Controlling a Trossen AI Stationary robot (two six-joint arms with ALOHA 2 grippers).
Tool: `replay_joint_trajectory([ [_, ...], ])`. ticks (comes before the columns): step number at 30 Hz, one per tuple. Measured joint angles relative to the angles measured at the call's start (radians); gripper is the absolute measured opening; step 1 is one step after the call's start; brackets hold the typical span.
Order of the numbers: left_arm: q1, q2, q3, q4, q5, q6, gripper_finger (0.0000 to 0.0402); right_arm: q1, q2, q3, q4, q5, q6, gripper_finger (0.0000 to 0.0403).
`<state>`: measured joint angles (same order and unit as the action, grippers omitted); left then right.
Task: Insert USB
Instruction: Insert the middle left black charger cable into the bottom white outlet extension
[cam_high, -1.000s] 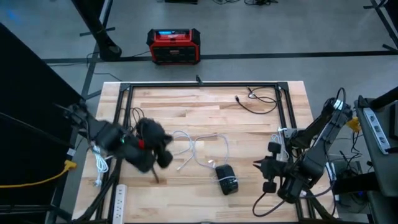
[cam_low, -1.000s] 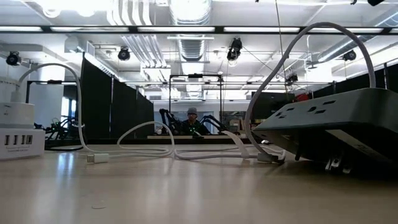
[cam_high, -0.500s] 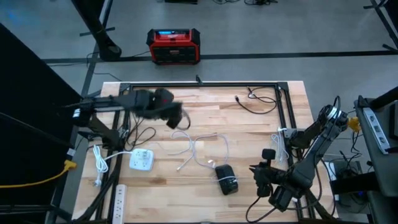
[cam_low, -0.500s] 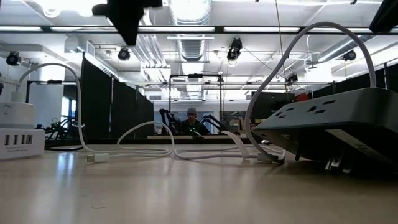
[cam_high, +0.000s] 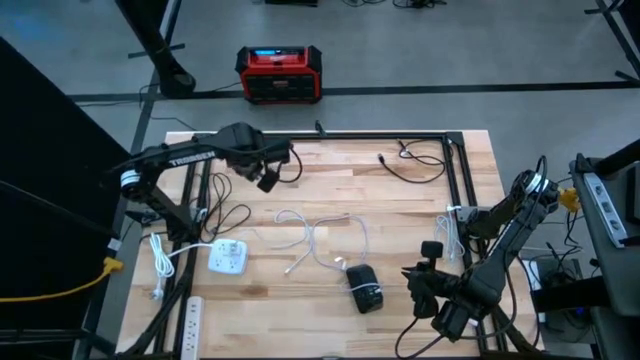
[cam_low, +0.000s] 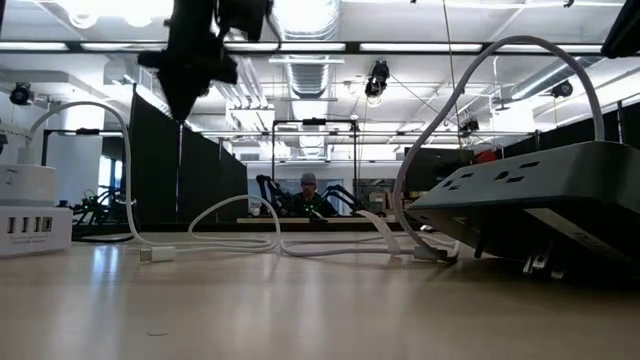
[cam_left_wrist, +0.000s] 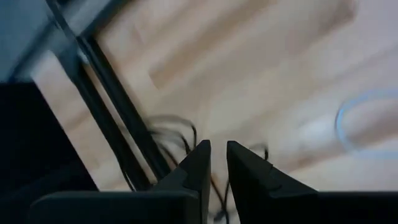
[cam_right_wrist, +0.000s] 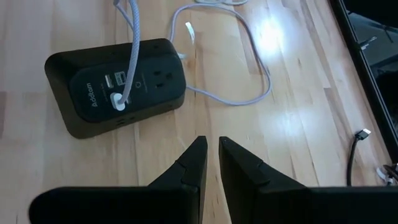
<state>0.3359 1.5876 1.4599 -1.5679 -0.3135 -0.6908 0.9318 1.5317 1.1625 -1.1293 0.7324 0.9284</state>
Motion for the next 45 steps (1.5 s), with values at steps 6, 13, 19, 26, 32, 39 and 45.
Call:
replay_joint_trajectory([
  [6, 0.001, 0.000, -0.207, 0.025, 0.073, 0.003, 0.0114, 0.000, -0.001, -0.003, 0.014, 0.001, -0.010, 0.0027],
  [13, -0.001, 0.000, -0.425, 0.261, 0.202, 0.055, 0.0219, 0.000, -0.001, -0.005, 0.016, 0.001, -0.010, 0.0027],
  [19, -0.001, 0.001, -0.539, 0.391, 0.197, 0.067, 0.0257, 0.000, -0.001, -0.005, 0.020, 0.001, -0.013, 0.0027],
  [26, -0.008, 0.001, -0.616, 0.425, 0.194, 0.036, 0.0219, 0.000, -0.001, -0.005, 0.020, 0.001, -0.015, 0.0027],
  [32, -0.012, 0.001, -0.573, 0.422, 0.194, 0.028, 0.0107, 0.000, -0.002, -0.005, 0.021, 0.001, -0.025, 0.0027],
  [39, -0.045, 0.001, -0.347, 0.394, 0.140, 0.082, 0.0005, 0.000, -0.002, -0.005, 0.021, 0.001, -0.025, 0.0027],
  [45, -0.112, 0.001, -0.028, 0.398, 0.029, 0.118, 0.0002, 0.000, -0.002, -0.005, 0.021, 0.001, -0.024, 0.0027],
])
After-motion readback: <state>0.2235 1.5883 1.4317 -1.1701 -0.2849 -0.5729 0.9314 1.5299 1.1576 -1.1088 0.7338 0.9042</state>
